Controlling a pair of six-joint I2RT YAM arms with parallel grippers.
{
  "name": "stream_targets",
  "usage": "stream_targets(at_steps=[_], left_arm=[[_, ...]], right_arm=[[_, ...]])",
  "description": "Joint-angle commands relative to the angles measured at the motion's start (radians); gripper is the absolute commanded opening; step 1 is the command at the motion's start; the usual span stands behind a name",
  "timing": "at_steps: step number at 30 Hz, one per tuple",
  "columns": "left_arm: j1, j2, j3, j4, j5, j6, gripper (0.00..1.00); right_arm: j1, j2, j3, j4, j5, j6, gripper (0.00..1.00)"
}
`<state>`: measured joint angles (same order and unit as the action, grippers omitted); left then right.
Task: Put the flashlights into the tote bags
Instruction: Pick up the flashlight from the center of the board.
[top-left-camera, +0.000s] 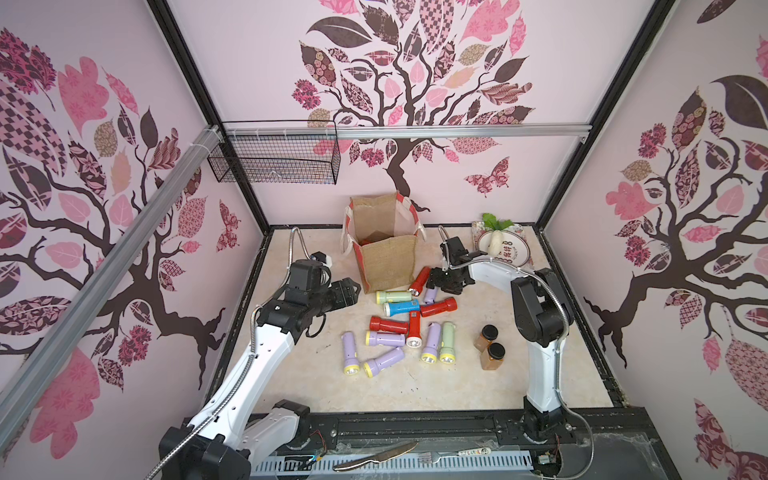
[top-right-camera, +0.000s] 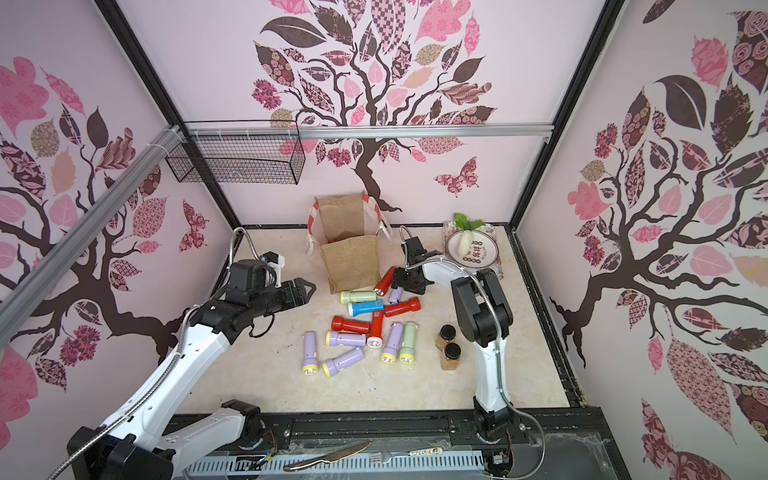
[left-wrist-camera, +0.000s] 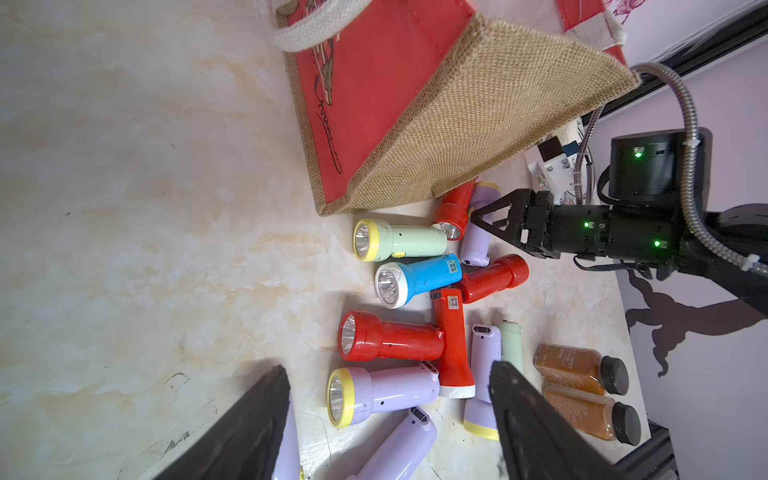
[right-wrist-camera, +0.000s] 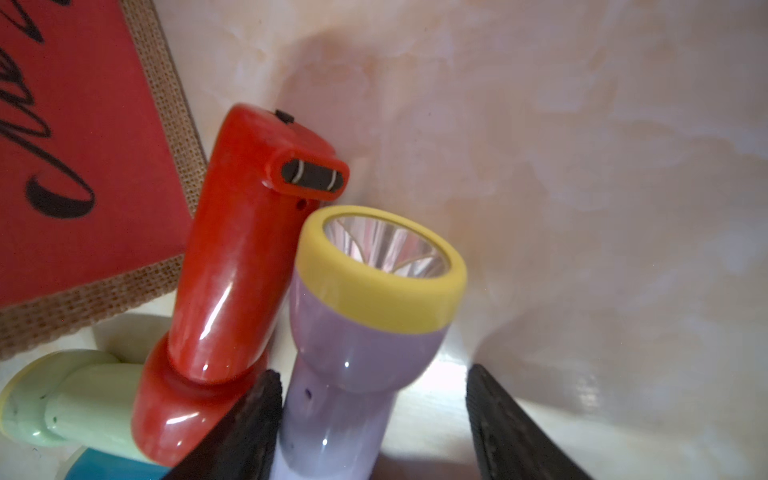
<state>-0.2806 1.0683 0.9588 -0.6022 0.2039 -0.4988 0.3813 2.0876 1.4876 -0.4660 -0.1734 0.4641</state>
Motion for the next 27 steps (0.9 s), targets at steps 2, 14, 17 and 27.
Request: stream_targets(at_steps=[2, 14, 17, 27], left_arm=[[-0.003, -0.014, -0.037, 0.029, -0.006, -0.002, 0.79], [-0.002, -0.002, -0.033, 0.040, -0.001, -0.003, 0.79], [-0.002, 0.001, -0.026, 0.041, 0.003, -0.002, 0.79], [-0.003, 0.009, -0.015, 0.062, 0.044, -0.001, 0.79]], right_arm=[[0.012, 0.056, 0.042, -0.026, 0.050, -0.025, 0.68], [0.013, 0.036, 0.018, -0.011, 0.084, -0.059, 0.50], [0.013, 0.021, 0.006, 0.006, 0.087, -0.071, 0.45], [0.012, -0.053, -0.036, 0.062, 0.047, -0.139, 0.22]])
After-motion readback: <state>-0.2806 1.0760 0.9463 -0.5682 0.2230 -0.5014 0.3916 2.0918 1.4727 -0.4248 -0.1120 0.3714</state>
